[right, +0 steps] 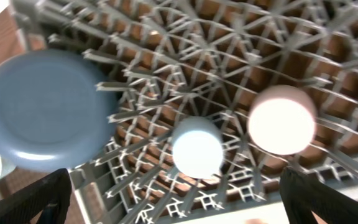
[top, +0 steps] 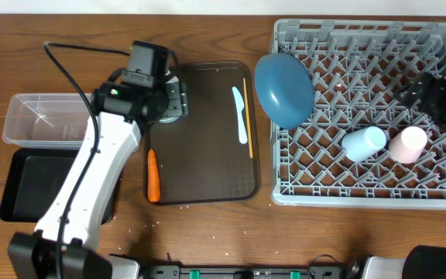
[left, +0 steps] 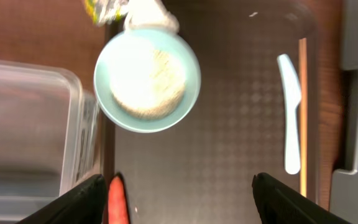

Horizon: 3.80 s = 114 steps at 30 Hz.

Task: Sort waste into correct bins and load items into the dishwasher rack
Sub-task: 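Move the left gripper to the light blue rice bowl and grasp it, then lift the rice bowl and carry it over the black tray, then tilt the bowl with the left gripper to pour rice onto the tray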

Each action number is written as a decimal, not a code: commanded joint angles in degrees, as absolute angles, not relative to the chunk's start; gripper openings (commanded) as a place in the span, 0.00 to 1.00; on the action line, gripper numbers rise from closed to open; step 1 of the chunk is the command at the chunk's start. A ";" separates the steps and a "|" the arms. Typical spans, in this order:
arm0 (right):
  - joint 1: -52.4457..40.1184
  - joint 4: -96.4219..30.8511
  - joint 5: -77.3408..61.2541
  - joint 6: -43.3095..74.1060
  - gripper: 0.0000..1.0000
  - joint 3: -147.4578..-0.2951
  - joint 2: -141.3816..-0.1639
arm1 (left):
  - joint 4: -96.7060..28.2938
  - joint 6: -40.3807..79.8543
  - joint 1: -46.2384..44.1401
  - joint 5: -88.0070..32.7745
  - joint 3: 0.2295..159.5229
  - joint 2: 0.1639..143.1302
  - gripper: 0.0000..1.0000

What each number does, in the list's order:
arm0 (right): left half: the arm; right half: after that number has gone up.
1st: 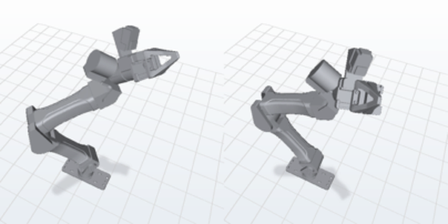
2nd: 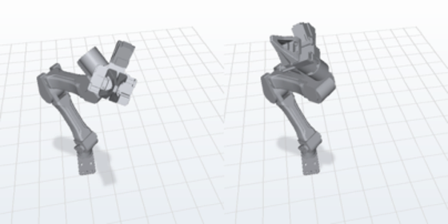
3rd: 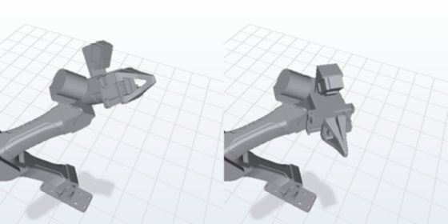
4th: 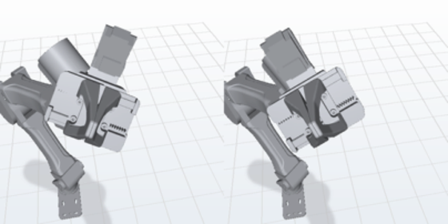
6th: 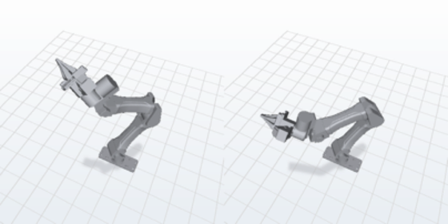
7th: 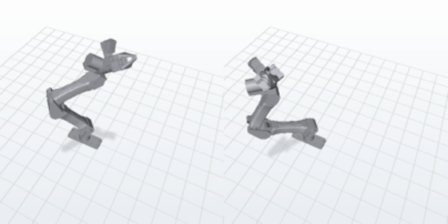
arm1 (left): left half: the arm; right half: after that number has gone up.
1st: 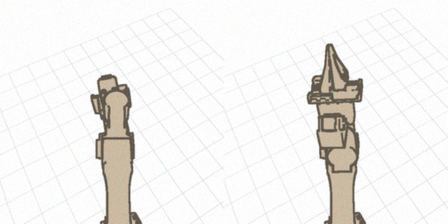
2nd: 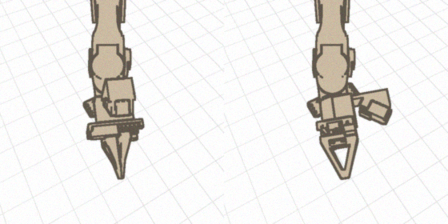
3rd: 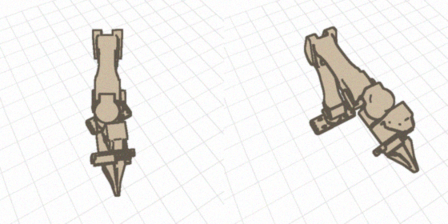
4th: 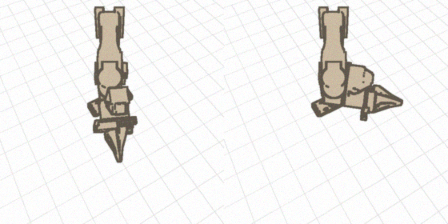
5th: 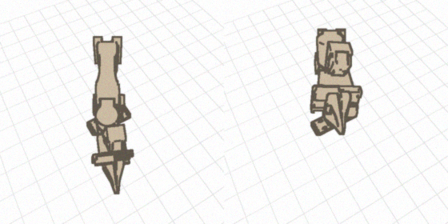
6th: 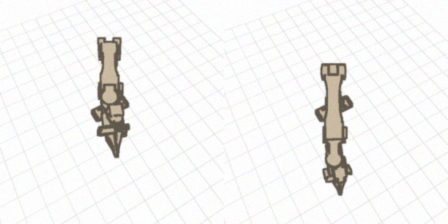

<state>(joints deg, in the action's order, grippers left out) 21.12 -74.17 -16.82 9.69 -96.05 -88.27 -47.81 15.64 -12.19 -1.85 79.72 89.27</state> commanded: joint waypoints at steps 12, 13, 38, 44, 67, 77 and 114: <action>12.67 -71.81 -18.00 8.08 0.99 -96.29 -88.40 | -37.67 9.37 -12.40 -5.56 79.81 104.95 0.56; 12.47 -71.77 -18.02 8.10 0.99 -96.29 -88.40 | -35.94 8.45 -12.40 -5.56 79.81 106.24 0.56; 11.64 -72.69 -18.02 8.10 0.99 -96.23 -88.40 | -20.82 4.49 -12.62 -2.02 79.81 116.81 0.30; 11.64 -72.86 -18.00 8.10 0.99 -96.23 -88.40 | -20.93 4.51 -12.62 -0.45 79.81 116.81 0.13; 11.66 -72.66 -17.39 8.10 0.99 -96.23 -88.40 | -33.87 4.78 -19.99 -0.62 79.85 105.49 0.06; 11.66 -72.69 -16.29 8.08 0.99 -96.23 -88.40 | -43.77 19.05 -22.72 -0.62 79.85 89.17 0.06; 11.66 -72.69 -16.32 8.10 0.99 -96.23 -88.40 | -24.32 17.34 55.35 -62.04 42.81 67.16 0.06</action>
